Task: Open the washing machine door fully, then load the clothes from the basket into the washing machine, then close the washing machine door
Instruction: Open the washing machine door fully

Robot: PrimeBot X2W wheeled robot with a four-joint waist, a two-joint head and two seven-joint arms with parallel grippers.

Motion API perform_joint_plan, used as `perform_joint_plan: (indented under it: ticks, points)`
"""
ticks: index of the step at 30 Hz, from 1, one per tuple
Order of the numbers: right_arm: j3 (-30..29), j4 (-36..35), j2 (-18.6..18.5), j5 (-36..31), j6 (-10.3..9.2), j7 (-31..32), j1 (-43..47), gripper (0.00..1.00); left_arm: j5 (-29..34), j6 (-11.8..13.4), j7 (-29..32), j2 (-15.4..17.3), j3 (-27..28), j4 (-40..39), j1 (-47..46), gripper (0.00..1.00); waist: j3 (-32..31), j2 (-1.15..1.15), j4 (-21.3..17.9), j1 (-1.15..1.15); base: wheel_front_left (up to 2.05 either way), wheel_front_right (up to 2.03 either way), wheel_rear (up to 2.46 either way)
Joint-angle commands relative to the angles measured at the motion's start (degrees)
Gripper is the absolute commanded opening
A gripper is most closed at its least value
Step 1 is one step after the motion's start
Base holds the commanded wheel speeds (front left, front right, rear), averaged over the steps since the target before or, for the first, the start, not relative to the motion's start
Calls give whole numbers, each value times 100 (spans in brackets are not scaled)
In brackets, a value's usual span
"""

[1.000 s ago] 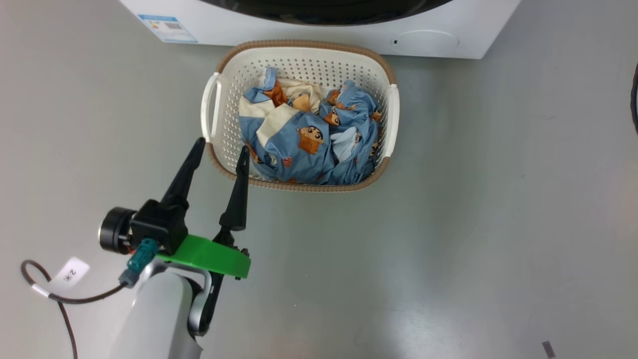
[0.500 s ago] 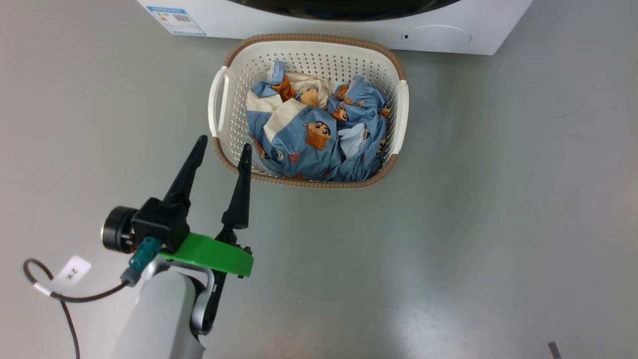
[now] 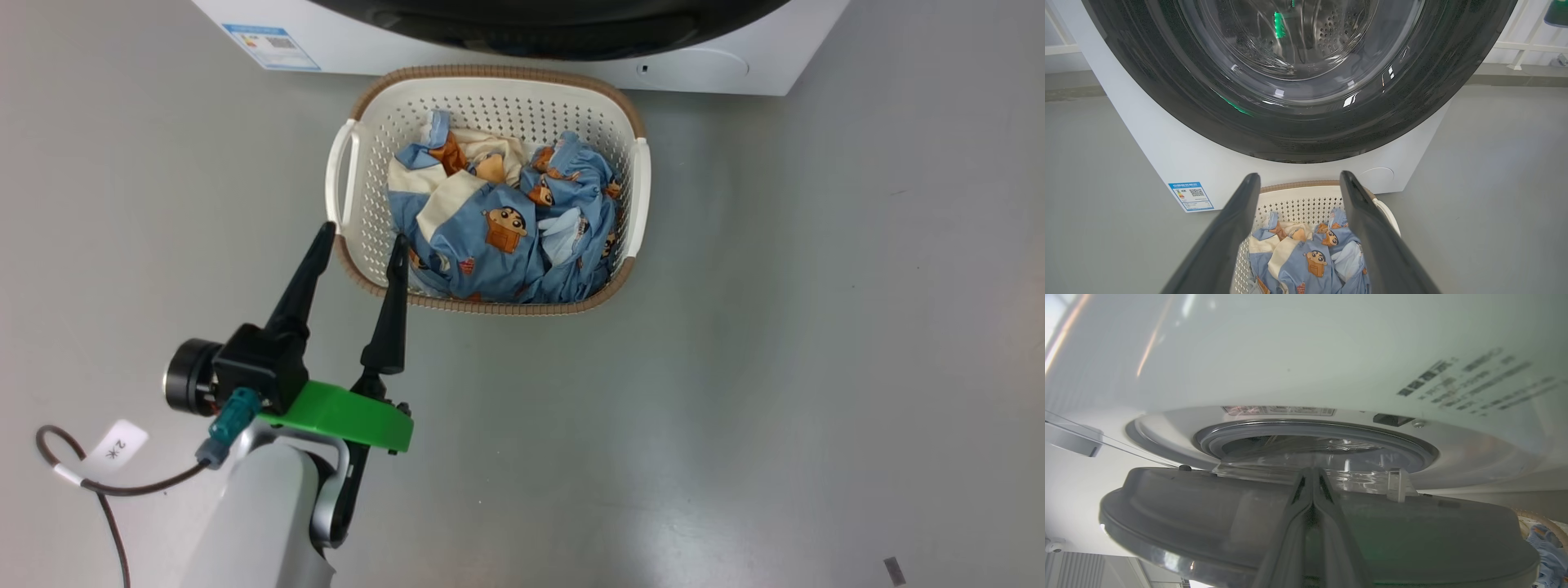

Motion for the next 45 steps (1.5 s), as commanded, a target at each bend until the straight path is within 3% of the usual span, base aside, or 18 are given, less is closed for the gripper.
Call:
perform_joint_plan:
  ticks: [1, 15, 31, 45]
  points:
    - [24, -254, 268, 72, 9, 180, 154, 0, 21, 23, -54, 120, 196, -101, -76, 100, -28, 0, -23, 0, 0, 0, 0]
    - [-58, -1617, 550, 432, 9, 962, 1503, 0, 97, 17, -54, 120, 271, -40, 62, 100, -302, 0, -170, 0, 0, 0, 0]
    - [89, -3346, 1127, 692, 9, 1518, 3506, 0, 21, 22, -54, 120, 280, 53, 411, 100, -860, 0, -184, 0, 0, 0, 0]
    - [970, -3576, 1257, 1106, 9, 1331, 4408, 0, -67, 63, -54, 120, 175, 142, 665, 100, -1269, 0, -51, 0, 0, 0, 0]
